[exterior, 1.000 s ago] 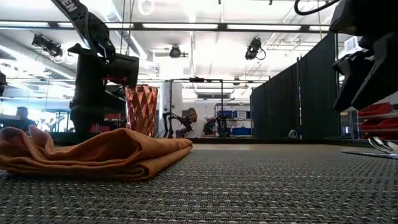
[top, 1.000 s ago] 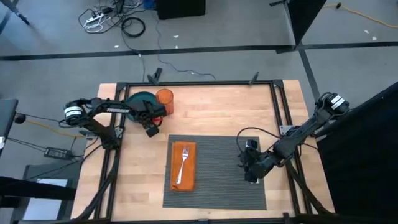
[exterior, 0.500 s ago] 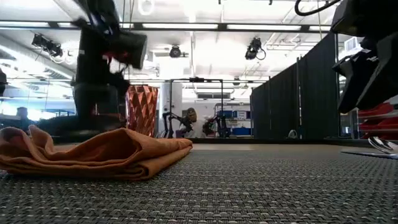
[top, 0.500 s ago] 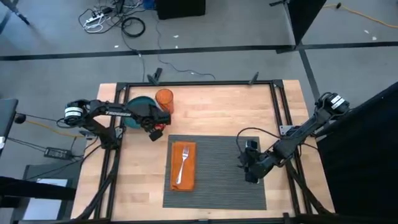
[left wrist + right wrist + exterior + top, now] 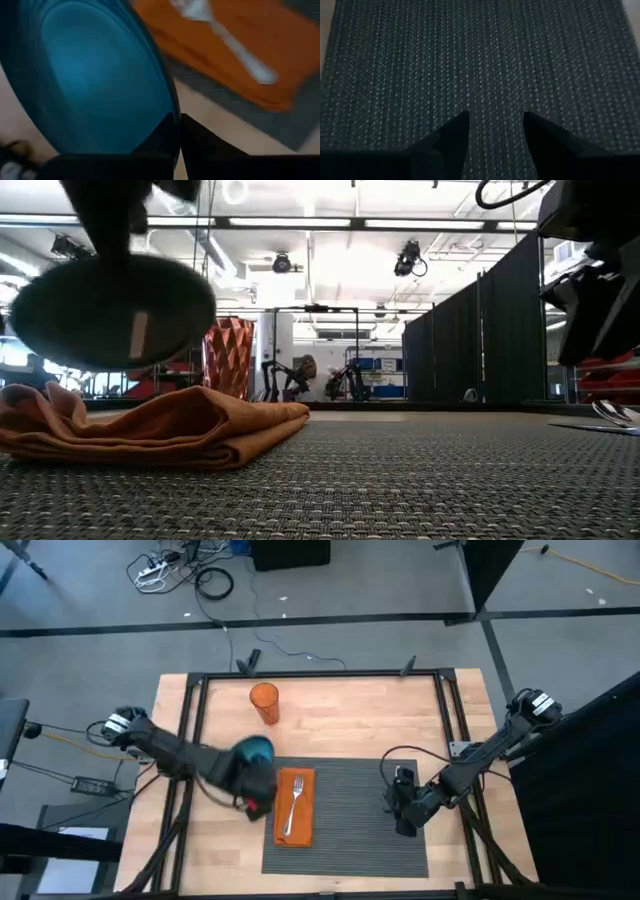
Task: Set table place
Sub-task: Put the blue plate on top of the black placemat to the right of the orange table napkin
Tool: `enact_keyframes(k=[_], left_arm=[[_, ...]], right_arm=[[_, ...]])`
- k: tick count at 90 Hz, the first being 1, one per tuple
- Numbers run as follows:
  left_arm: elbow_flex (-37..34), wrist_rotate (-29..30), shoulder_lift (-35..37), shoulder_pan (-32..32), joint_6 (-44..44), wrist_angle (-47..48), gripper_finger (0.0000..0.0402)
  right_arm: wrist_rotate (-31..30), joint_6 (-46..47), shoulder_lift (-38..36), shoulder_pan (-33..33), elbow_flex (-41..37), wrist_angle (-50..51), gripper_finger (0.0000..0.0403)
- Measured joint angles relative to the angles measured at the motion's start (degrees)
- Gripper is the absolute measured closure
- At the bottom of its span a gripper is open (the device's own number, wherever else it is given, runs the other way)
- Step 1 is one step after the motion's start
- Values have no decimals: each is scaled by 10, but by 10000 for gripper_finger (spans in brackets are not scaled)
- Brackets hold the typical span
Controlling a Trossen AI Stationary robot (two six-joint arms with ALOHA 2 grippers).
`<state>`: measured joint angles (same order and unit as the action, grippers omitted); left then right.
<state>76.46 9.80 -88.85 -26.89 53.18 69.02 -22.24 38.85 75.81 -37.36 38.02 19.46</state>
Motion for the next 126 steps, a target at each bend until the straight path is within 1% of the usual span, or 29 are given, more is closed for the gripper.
enact_keyframes(k=[7, 16, 27, 39, 46, 53, 63, 75, 86, 103, 114, 126], left_arm=[[38, 12, -43, -27, -11, -15, 401], [108, 35, -119, -42, -73, -23, 402], [221, 83, -217, -44, -171, -21, 401], [342, 116, -308, -43, -260, -25, 401], [394, 127, -356, -40, -312, -41, 401], [427, 127, -393, -34, -359, -67, 401], [453, 127, -436, -23, -397, -84, 401], [456, 126, -468, -13, -428, -96, 401], [456, 126, -484, -9, -446, -96, 401], [443, 119, -485, -8, -477, -115, 396], [442, 94, -485, -8, -513, -148, 366], [442, 88, -485, -7, -531, -151, 309]], right_arm=[[0, 1, 0, 0, 0, -3, 238], [4, 1, 0, 0, 0, -5, 239], [42, 19, -6, -1, 0, -5, 238], [51, 39, -19, -18, 0, -3, 239], [55, 53, -27, -33, 0, 9, 240], [56, 72, -35, -50, 0, 23, 240], [55, 108, -43, -77, 0, 38, 241], [46, 130, -43, -105, 0, 39, 241], [25, 142, -41, -120, 0, 38, 241], [25, 142, -41, -122, 0, 34, 242], [24, 141, -41, -122, 0, 32, 240], [24, 140, -41, -122, 0, 33, 238]])
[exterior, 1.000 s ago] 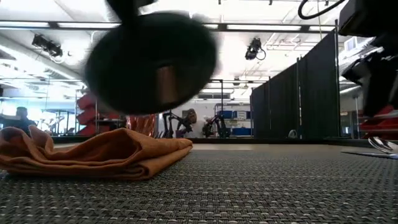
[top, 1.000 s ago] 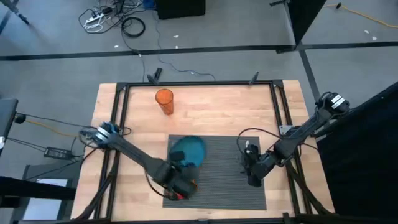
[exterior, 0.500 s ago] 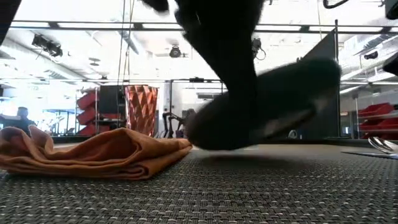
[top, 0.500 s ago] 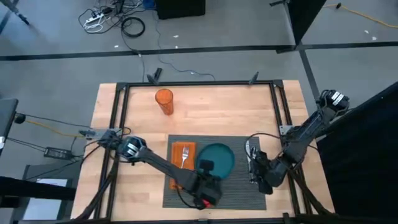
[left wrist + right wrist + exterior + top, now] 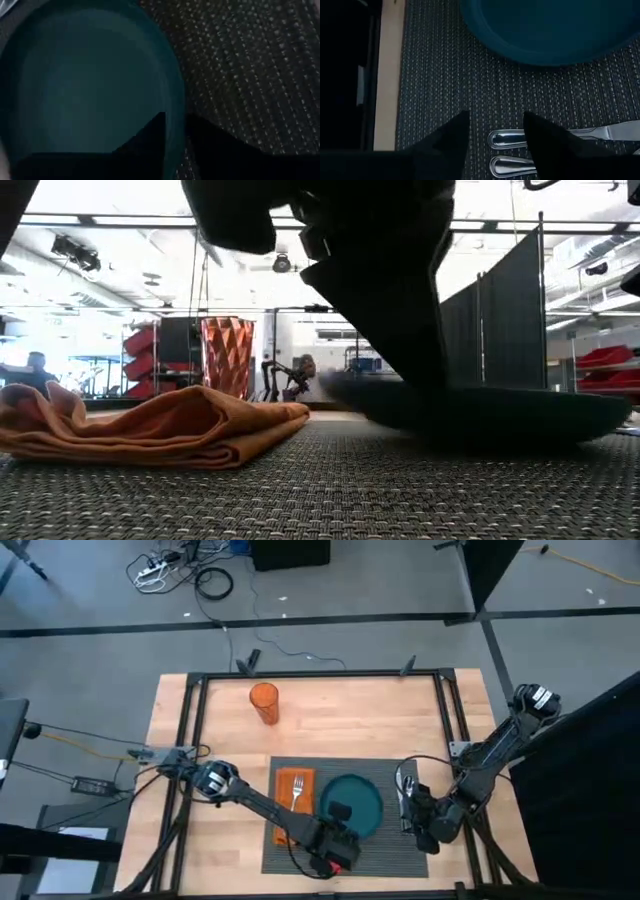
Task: Set table place
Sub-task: Put the blue plate on top of the black placemat to the right of the orange table napkin, then adjust the black placemat
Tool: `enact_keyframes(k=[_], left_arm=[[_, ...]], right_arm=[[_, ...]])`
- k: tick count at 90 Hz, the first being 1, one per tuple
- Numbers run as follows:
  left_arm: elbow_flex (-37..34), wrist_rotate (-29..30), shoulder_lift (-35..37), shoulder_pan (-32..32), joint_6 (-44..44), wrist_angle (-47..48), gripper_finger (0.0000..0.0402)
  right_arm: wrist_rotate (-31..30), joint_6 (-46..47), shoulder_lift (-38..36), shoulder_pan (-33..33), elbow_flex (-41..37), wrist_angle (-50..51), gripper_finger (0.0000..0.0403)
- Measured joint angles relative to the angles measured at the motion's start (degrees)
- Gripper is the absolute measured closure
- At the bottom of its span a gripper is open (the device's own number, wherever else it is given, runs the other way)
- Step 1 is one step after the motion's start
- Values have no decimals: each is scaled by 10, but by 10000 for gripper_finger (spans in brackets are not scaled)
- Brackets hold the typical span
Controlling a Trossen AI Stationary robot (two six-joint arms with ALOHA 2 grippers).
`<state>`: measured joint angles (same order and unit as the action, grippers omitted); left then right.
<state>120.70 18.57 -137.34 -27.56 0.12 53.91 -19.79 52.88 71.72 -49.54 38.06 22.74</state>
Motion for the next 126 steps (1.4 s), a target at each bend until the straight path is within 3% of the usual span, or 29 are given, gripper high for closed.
enact_keyframes(k=[19, 31, 49, 66, 95, 114, 126], left_arm=[[59, 10, 8, -7, 66, 117, 238], [96, 21, 17, -46, 146, 237, 235], [58, 28, 55, -72, 235, 276, 250], [-75, 23, 121, -82, 320, 265, 266], [-426, -17, 311, -88, 414, 34, 312], [-575, -38, 330, -84, 411, -110, 335], [-615, -36, 335, -80, 409, -169, 343]], right_arm=[[4, -5, 0, 0, 0, -12, 237], [1, -29, 22, 0, 0, -77, 239], [24, -54, 101, 0, 4, -150, 252], [36, -54, 171, 0, 40, -134, 268], [35, -59, 223, 29, 92, -14, 294], [36, -75, 230, 54, 92, -15, 298], [44, -82, 242, 70, 94, -18, 298]])
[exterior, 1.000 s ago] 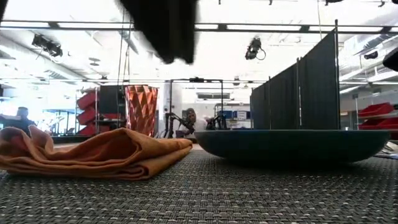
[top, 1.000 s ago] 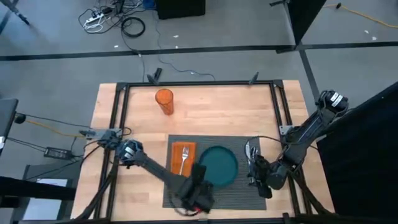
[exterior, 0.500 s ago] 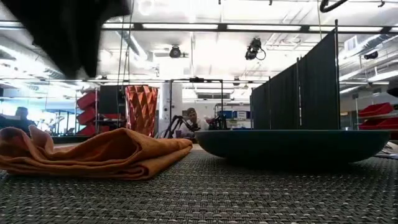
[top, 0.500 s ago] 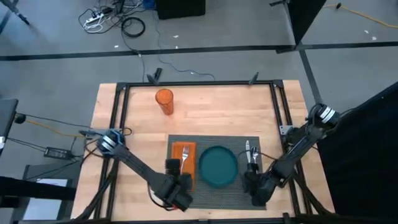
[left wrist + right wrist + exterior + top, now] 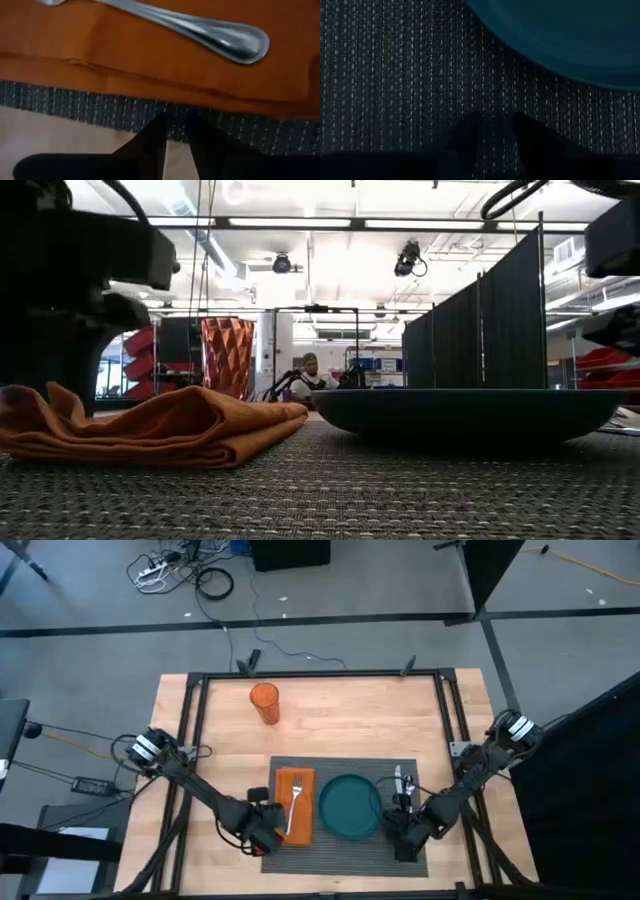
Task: Set table place
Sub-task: Adjust the black placemat
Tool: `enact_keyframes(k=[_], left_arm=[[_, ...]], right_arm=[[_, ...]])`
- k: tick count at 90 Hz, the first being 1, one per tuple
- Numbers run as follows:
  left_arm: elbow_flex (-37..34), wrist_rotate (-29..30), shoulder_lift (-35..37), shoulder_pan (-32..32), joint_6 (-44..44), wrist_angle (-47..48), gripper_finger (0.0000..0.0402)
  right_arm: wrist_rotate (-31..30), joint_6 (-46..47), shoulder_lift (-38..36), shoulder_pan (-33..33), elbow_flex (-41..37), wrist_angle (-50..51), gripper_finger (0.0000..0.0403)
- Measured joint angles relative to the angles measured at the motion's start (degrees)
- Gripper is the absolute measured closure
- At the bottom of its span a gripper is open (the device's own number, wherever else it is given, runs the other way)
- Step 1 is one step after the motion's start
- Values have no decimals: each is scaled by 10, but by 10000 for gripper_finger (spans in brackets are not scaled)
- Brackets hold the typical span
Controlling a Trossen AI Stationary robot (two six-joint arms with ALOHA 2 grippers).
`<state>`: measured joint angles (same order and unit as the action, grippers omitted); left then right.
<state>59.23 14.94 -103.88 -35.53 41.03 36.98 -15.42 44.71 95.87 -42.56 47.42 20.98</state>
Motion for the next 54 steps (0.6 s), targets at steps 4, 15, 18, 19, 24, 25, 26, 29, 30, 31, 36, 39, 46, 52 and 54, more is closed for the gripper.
enact_keyframes(k=[4, 15, 18, 19, 24, 25, 26, 29, 30, 31, 36, 39, 46, 52, 54], left_arm=[[-3, -3, 0, 1, 7, 1, 344], [-2, -1, -2, -6, 23, 16, 349], [-3, 2, -2, -9, 30, 22, 350], [-3, 2, -2, -10, 32, 25, 350], [-3, 4, -2, -16, 47, 38, 351], [-3, 4, -2, -17, 51, 42, 351], [-3, 4, -2, -18, 55, 46, 351], [-3, 4, -2, -22, 66, 57, 351], [-3, 4, -2, -23, 71, 61, 351], [-3, 4, -2, -24, 74, 65, 352], [-3, 5, -3, -30, 89, 76, 352], [-3, 6, -3, -32, 95, 78, 352], [-3, 7, -3, -37, 104, 79, 352], [-3, 7, -4, -39, 110, 78, 352], [-3, 7, -4, -39, 112, 79, 352]], right_arm=[[6, 0, 1, 5, 0, 2, 298], [6, -12, 2, 14, 0, 3, 298], [5, -18, 2, 18, 0, 1, 298], [4, -20, 2, 20, 0, 1, 298], [2, -28, 2, 28, 0, -1, 298], [2, -29, 2, 30, 0, -1, 298], [1, -31, 2, 32, 0, -2, 298], [1, -35, 3, 37, -1, -2, 298], [1, -37, 3, 38, -1, -2, 298], [2, -39, 3, 40, -1, -2, 298], [5, -49, 3, 45, -1, -2, 298], [10, -53, 3, 48, -1, -2, 298], [19, -60, 3, 52, -1, 0, 298], [24, -63, 3, 53, -1, 1, 298], [25, -64, 3, 53, -1, 2, 298]])
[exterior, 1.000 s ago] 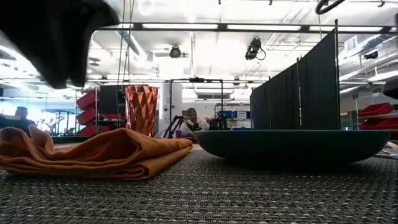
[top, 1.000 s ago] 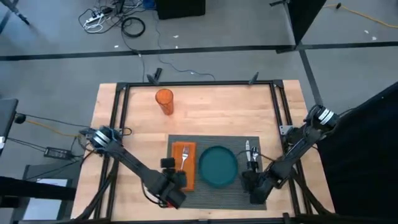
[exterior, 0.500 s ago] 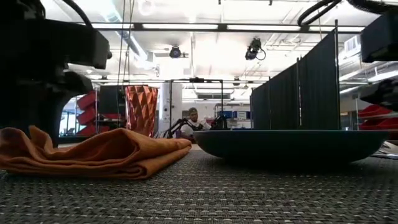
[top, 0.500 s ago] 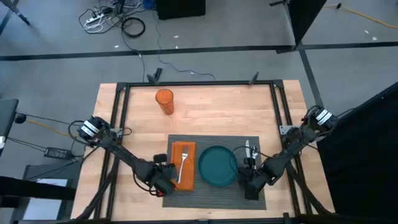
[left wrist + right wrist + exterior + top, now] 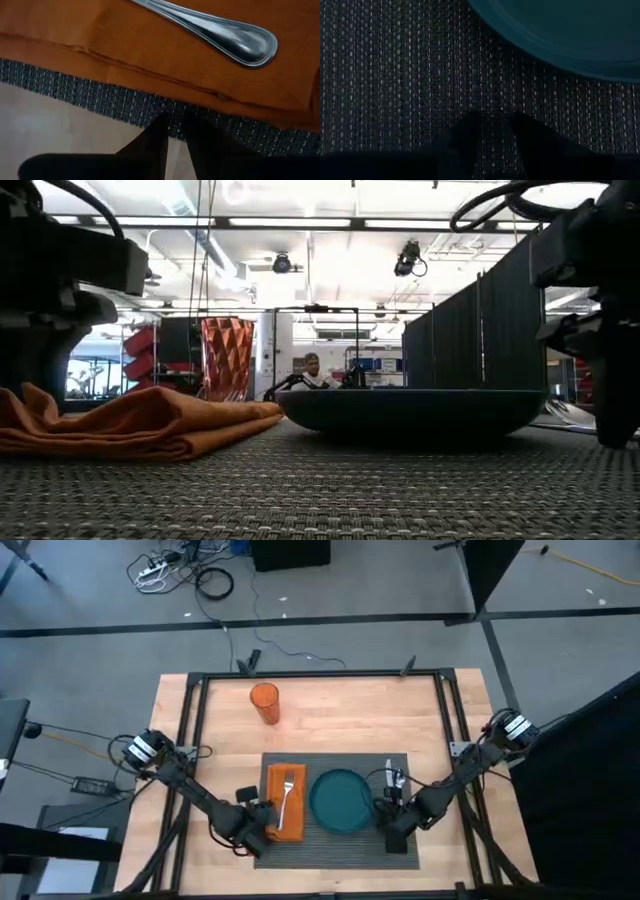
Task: Set table place
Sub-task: Adjust the black placemat, then put the orange cup to the top left of the black placemat
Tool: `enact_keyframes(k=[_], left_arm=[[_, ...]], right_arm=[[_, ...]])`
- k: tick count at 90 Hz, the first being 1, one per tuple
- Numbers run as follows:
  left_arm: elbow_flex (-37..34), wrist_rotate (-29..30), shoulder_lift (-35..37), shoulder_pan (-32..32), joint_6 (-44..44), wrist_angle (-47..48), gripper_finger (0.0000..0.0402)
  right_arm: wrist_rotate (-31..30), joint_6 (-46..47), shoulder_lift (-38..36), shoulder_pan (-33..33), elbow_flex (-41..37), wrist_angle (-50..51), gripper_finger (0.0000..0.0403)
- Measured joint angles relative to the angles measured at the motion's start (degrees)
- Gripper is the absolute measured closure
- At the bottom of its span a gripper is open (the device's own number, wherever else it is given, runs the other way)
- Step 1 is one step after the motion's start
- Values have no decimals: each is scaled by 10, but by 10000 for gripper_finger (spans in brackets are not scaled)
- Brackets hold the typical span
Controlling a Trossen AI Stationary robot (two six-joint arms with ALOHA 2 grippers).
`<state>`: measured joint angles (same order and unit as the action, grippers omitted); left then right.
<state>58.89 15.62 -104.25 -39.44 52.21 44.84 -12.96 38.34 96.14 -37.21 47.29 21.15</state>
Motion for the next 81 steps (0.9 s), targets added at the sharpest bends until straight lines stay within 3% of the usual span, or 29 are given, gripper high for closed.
enact_keyframes(k=[26, 42, 50, 64, 81], left_arm=[[30, -3, 18, -1, 0, 43, 352], [89, 38, 55, 1, -23, 105, 351], [109, 88, 70, 8, -21, 142, 346], [117, 110, 116, 62, -30, 199, 310], [118, 115, 184, 176, -147, 208, 238]], right_arm=[[18, -8, -38, 1, 1, 26, 298], [16, -9, -84, 3, 4, 35, 298], [13, -13, -105, 6, 4, 38, 298], [13, -29, -133, 15, 4, 38, 298], [12, -61, -160, 38, 4, 40, 297]])
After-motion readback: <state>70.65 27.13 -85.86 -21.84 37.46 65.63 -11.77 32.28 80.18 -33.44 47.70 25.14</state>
